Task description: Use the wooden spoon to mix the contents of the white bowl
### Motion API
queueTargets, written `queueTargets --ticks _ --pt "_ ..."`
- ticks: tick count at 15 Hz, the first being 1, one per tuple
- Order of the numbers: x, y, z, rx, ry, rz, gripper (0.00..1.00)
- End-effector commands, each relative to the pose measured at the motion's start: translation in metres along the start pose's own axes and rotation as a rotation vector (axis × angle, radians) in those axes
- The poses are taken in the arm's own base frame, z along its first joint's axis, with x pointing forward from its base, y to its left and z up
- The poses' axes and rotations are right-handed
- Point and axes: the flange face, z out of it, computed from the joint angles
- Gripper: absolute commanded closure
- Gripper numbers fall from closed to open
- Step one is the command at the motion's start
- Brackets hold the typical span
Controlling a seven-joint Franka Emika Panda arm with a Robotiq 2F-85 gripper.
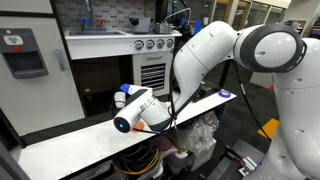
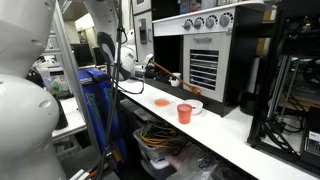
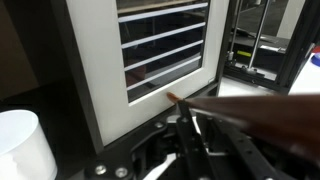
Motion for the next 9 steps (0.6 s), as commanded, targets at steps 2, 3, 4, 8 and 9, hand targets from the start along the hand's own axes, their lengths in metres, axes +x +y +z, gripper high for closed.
queueTargets --ticks 2,3,4,8,9 --pt "-0.025 0.012 -0.021 -0.022 0.009 0.011 0.97" --pt "-0.028 0.015 -0.025 -0.026 0.012 0.017 0.97" --pt "-0.030 0.017 -0.028 -0.030 0.018 0.023 0.97" --pt "-0.029 0.020 -0.039 -0.037 0.035 0.024 0.97" --pt "-0.028 0.019 -0.040 -0.033 0.038 0.020 0.97"
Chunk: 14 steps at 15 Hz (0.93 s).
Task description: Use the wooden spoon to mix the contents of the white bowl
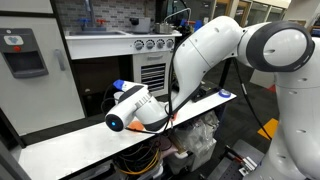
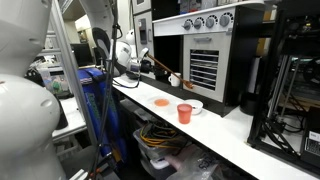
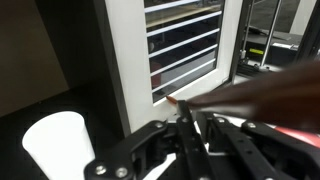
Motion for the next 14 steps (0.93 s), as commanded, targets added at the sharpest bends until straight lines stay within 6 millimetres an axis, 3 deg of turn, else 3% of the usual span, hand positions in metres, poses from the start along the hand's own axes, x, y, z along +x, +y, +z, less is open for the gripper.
queueTargets --ticks 1,14 --pt "-0.005 -0.001 -0.007 0.020 0.026 -0.024 0.97" --pt "0.009 -0.028 0.003 0.235 0.141 0.016 0.97"
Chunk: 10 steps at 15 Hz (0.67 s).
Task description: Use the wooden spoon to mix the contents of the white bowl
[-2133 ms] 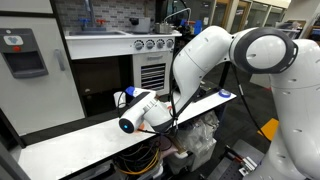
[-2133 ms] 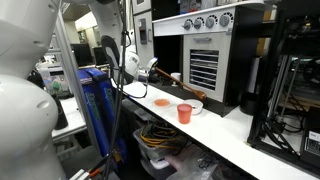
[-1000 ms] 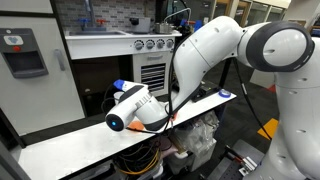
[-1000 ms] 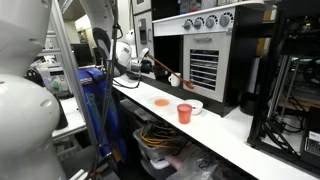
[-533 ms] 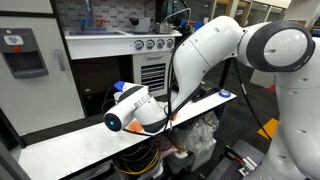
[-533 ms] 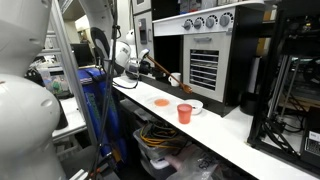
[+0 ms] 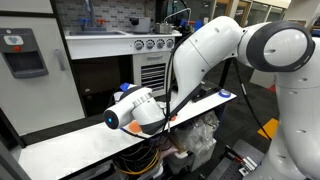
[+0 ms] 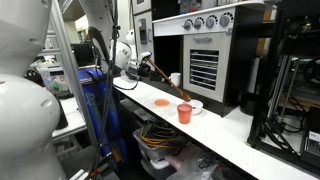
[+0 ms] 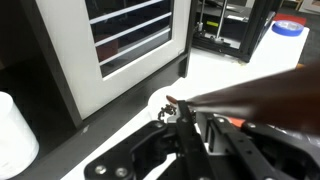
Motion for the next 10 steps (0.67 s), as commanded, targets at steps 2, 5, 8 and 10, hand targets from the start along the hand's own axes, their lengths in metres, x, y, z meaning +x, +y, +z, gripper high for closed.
queueTargets --ticks 2,5,8,10 --pt "-0.005 -0.007 0.006 0.054 0.024 0.023 0.97" --pt "-0.012 0.000 0.003 0.030 0.005 0.028 0.97" --pt "-0.024 0.010 -0.005 -0.007 -0.020 0.044 0.97" --pt "-0.036 0.019 -0.012 -0.033 -0.032 0.063 0.97"
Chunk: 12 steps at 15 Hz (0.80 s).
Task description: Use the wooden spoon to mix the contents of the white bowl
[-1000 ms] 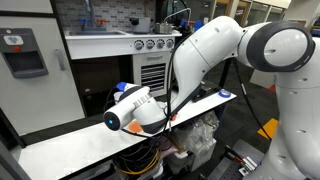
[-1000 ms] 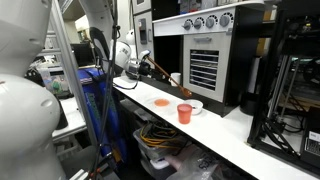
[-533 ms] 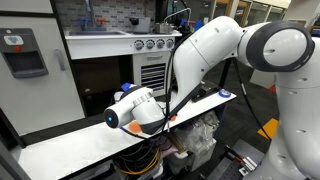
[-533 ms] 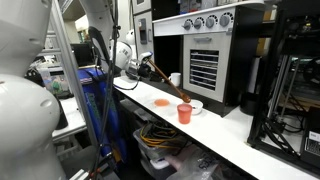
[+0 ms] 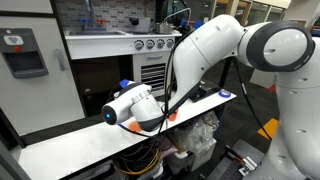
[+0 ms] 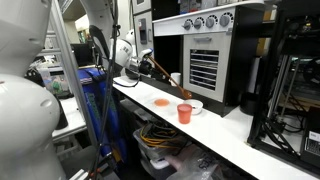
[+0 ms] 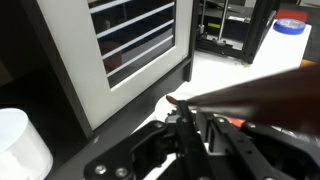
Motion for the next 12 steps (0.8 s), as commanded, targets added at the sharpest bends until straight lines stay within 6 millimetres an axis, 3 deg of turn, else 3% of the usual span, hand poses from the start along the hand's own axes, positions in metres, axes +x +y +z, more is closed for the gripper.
queueTargets --ticks 1,6,12 --pt "-0.028 0.016 -0.015 -0.041 -0.030 0.039 0.97" --pt "-0.057 0.039 -0.041 -0.090 0.012 0.117 0.97" --pt "-0.061 0.055 -0.059 -0.122 0.178 0.180 0.97"
